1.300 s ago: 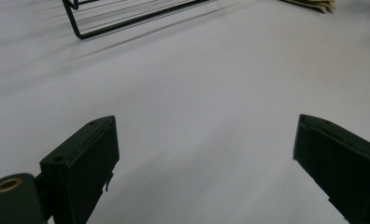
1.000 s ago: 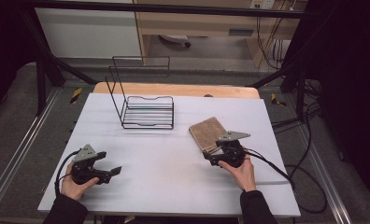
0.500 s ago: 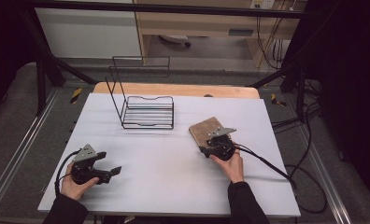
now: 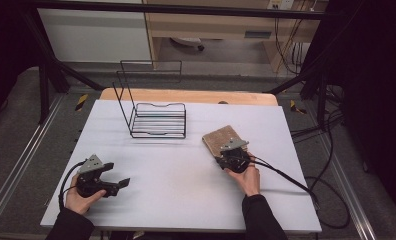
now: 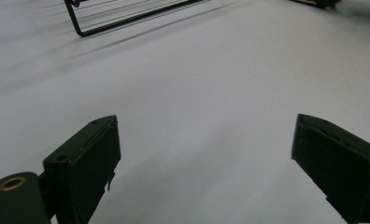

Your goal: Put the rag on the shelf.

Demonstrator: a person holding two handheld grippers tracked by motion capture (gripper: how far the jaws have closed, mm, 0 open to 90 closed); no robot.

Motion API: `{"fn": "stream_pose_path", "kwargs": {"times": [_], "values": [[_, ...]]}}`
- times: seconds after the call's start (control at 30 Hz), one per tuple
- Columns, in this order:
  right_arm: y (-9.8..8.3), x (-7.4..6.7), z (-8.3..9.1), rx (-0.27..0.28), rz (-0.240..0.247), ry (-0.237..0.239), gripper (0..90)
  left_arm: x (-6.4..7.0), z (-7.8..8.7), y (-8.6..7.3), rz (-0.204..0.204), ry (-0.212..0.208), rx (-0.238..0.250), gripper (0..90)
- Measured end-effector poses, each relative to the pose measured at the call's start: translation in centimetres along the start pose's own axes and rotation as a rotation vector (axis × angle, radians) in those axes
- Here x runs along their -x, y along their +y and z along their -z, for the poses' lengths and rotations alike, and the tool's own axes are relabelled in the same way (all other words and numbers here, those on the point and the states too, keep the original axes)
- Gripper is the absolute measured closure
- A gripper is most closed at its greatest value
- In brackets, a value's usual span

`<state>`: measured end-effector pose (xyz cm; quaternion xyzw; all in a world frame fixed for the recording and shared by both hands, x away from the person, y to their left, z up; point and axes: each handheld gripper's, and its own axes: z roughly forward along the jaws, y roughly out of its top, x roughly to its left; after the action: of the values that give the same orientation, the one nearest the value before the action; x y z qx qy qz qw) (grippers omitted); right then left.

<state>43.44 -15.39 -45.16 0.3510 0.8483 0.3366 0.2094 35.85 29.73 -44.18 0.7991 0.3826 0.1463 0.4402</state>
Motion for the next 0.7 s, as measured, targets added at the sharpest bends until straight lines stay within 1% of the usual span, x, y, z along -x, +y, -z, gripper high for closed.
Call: {"fn": "stream_pose_path", "kwargs": {"times": [0.07,0.17,0.27,0.4,0.5,0.7], "values": [[0.0,0.0,0.0,-0.001,0.022,-0.010,71.6,0.0,0.0,0.0,0.001,0.000,0.000,8.1],[0.0,0.1,0.1,-0.005,0.018,-0.013,78.2,0.0,0.0,0.0,0.001,0.000,0.001,8.2],[0.1,0.3,0.1,-0.010,0.005,-0.006,80.9,0.0,0.0,0.0,0.001,0.001,0.001,8.2],[0.4,0.6,0.3,-0.006,-0.018,0.015,82.1,-0.1,0.1,0.0,0.002,0.001,0.003,8.2],[0.5,0.7,0.7,0.002,-0.018,0.027,82.6,-0.1,0.1,0.0,0.003,0.001,0.003,8.3],[0.6,0.6,2.1,0.010,-0.016,0.063,83.1,-0.1,0.1,0.0,0.001,0.003,0.002,8.3]]}}
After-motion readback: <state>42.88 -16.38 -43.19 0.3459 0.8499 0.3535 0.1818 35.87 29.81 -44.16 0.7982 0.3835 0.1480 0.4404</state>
